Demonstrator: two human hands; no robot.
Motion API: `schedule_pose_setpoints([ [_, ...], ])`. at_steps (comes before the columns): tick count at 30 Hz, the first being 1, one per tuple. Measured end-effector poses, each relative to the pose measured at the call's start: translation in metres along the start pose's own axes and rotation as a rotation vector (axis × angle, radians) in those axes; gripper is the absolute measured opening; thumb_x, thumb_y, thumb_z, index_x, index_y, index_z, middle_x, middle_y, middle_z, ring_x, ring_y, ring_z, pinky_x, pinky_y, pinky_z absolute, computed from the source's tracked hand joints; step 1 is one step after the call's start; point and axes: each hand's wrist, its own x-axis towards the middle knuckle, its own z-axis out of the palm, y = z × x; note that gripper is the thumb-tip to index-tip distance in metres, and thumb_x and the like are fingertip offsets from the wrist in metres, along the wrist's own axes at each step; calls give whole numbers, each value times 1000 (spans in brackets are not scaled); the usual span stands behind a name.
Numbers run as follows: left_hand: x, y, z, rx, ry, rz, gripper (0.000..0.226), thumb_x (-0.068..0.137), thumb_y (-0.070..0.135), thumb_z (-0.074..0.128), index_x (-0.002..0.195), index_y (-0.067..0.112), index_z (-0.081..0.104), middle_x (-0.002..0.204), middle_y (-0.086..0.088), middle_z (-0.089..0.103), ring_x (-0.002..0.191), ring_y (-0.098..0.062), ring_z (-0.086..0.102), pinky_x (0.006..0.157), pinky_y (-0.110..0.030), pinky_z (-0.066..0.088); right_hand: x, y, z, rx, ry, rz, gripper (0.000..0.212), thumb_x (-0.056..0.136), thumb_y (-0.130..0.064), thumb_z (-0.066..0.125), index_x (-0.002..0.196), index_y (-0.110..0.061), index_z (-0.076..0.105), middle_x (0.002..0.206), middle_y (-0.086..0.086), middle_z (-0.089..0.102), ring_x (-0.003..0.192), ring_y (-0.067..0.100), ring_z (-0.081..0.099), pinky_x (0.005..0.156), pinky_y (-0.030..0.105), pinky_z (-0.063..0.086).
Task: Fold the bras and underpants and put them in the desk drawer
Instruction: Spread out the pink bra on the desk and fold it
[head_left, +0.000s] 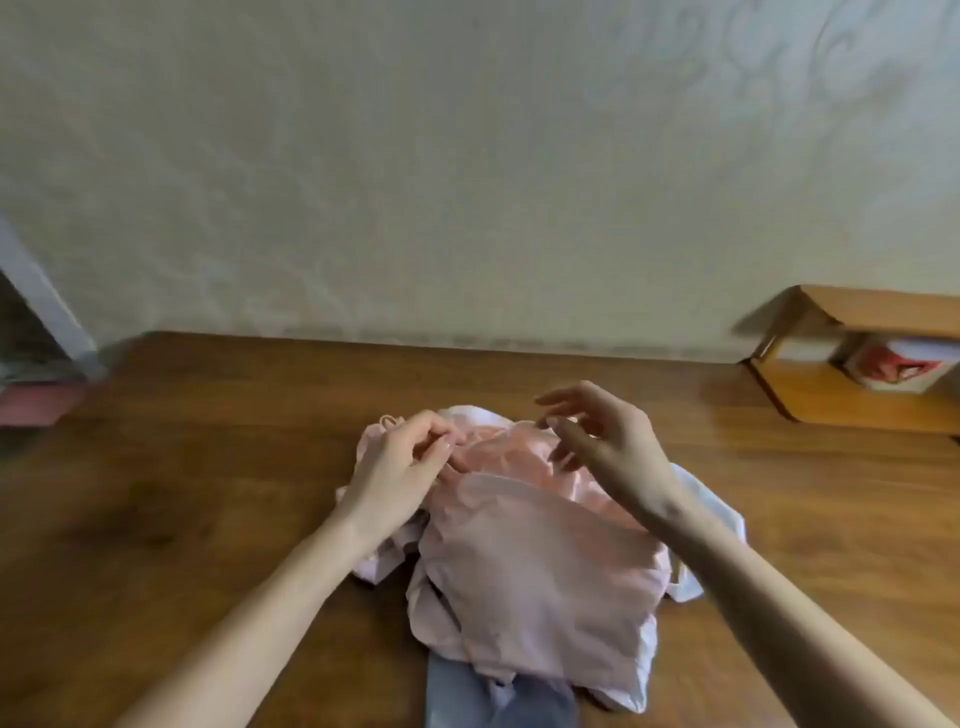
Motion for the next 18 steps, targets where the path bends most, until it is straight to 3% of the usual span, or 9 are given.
schedule_pose_setpoints([
  [3, -1, -24, 15, 95, 85, 108, 9, 91, 10, 55, 90, 11, 64, 78, 13, 67, 80, 10, 60, 66, -3, 41, -9, 28, 18, -10, -5, -82, 24, 87, -1, 56, 94, -22, 66, 84, -2, 70, 59, 20, 67, 55, 27, 55],
  [5, -1, -30, 19, 145, 142, 201, 8, 88, 16, 58, 93, 14, 65, 82, 13, 68, 81, 3, 61, 68, -6, 43, -14, 35, 26, -20, -18, -124, 22, 87, -3, 56, 96, -20, 67, 86, -1, 70, 62, 22, 67, 59, 31, 56],
  [7, -5, -31, 20, 202, 189, 284, 11, 86, 22, 62, 95, 16, 65, 85, 17, 64, 84, -4, 62, 78, -22, 49, -22, 32, 26, -39, 15, -174, 19, 88, -5, 57, 96, -19, 67, 89, 1, 70, 64, 22, 67, 62, 30, 55],
  [10, -19, -30, 22, 322, 181, 362, 21, 86, 28, 61, 103, 18, 65, 93, 15, 63, 99, -18, 59, 91, -42, 45, -40, 21, 20, -131, 77, -246, 17, 87, -8, 59, 97, -19, 67, 88, 1, 70, 65, 16, 66, 65, 29, 54],
  [14, -36, -34, 21, 498, 154, 336, 22, 88, 20, 58, 109, 18, 63, 105, -2, 64, 103, -23, 54, 98, -39, 38, -76, 11, -1, -577, 12, -229, 30, 83, -27, 62, 113, -32, 60, 98, -10, 69, 91, 15, 64, 79, 31, 48],
  [16, -43, -39, 20, 557, 145, 344, 13, 85, 19, 61, 96, 19, 67, 94, -2, 63, 98, -24, 53, 90, -32, 35, -92, 13, -10, -855, -78, -169, 45, 81, -25, 60, 125, -36, 52, 114, -6, 65, 105, 19, 59, 78, 30, 43],
  [18, -50, -42, 21, 500, 151, 340, 4, 82, 19, 66, 81, 16, 68, 87, -3, 62, 95, -25, 53, 89, -33, 37, -100, 23, -13, -952, -85, -70, 55, 79, -18, 54, 130, -39, 47, 122, 1, 62, 110, 24, 56, 73, 29, 38],
])
